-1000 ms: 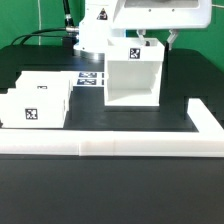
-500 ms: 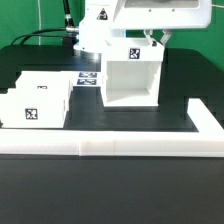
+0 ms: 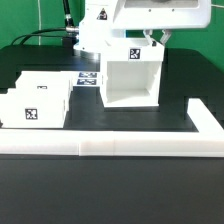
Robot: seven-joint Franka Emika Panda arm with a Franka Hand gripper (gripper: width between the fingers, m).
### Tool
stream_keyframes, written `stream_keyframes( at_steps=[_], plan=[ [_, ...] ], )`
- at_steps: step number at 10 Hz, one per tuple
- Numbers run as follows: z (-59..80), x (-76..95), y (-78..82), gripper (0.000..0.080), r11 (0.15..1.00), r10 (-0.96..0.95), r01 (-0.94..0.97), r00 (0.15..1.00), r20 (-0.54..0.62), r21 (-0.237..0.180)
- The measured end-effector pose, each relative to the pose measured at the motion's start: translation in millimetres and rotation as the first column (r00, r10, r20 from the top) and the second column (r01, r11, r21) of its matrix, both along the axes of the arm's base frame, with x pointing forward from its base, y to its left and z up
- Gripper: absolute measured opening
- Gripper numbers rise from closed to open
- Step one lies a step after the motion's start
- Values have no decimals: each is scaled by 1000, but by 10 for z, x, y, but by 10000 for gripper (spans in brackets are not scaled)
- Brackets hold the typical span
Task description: Assemble drawer
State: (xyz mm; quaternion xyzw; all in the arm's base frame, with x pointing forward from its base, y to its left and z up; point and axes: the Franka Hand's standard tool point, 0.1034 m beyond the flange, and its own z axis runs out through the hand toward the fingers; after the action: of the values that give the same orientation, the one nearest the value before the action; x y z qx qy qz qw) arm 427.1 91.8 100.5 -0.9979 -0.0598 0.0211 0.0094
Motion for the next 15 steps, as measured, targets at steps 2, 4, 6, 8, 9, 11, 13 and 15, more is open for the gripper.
stream_keyframes(
  at_steps=[2, 4, 6, 8, 9, 11, 13, 15],
  plan=[
    [-13, 350, -28, 38, 1000, 9, -9, 1000, 9, 9],
    [-18, 758, -45, 38, 1000, -9, 8, 999, 39, 17],
    [-17, 1120, -34, 38, 999, -33, 31, 995, 89, 29],
    [-13, 1405, -3, 38, 998, -60, 56, 990, 125, 41],
    [-10, 1450, 7, 38, 997, -67, 62, 989, 130, 43],
    [-9, 1437, 10, 38, 995, -90, 85, 988, 127, 47],
    [-3, 1439, 38, 38, 971, -235, 229, 965, 117, 63],
    [-13, 1400, 71, 38, 848, -530, 523, 843, 94, 88]
  ],
)
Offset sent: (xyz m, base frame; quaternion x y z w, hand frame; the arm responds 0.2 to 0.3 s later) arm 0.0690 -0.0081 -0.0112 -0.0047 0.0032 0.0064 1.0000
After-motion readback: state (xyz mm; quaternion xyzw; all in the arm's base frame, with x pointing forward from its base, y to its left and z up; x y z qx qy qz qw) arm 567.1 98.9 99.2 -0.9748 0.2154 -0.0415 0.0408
